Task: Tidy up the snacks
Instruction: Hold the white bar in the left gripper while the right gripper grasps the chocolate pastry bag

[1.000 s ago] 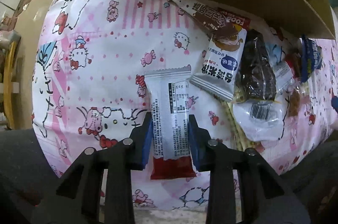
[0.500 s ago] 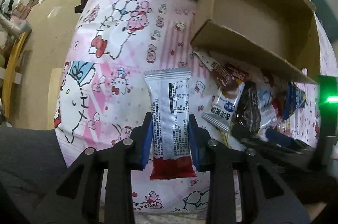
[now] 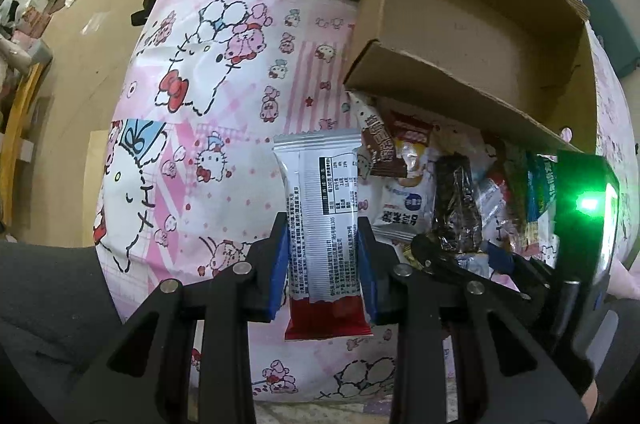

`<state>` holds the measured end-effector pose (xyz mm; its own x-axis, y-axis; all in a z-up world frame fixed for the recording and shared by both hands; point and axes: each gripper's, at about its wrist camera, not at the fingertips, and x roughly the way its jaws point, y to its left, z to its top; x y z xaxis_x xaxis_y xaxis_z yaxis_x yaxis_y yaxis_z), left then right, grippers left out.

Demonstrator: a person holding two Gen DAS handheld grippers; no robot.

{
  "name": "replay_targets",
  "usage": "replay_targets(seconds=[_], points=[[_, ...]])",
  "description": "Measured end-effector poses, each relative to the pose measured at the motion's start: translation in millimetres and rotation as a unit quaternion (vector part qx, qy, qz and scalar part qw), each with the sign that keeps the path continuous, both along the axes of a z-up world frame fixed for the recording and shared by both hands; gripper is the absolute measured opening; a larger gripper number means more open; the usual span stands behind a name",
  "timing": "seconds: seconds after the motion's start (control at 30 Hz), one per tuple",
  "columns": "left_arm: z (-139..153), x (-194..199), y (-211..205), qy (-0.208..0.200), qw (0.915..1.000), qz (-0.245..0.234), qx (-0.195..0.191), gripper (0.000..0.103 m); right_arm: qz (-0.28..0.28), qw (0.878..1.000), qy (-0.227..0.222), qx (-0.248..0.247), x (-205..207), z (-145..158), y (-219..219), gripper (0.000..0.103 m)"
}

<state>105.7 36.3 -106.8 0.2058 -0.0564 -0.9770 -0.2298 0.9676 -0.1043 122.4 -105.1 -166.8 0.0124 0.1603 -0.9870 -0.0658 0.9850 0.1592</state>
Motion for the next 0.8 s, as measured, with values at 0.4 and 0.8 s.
replay_targets(seconds=[0.4,0.8], points=[[-1,-2,-1,-0.004,0.9998,-0.004,0.020,0.027,-0.051,0.990,0.009,0.130,-21,40,-73,0.067],[-2,-3,0,-0.009,0.9989,-0.003,0.046,0.027,-0.078,0.978,0.010,0.192,-43,44,-103,0.056]])
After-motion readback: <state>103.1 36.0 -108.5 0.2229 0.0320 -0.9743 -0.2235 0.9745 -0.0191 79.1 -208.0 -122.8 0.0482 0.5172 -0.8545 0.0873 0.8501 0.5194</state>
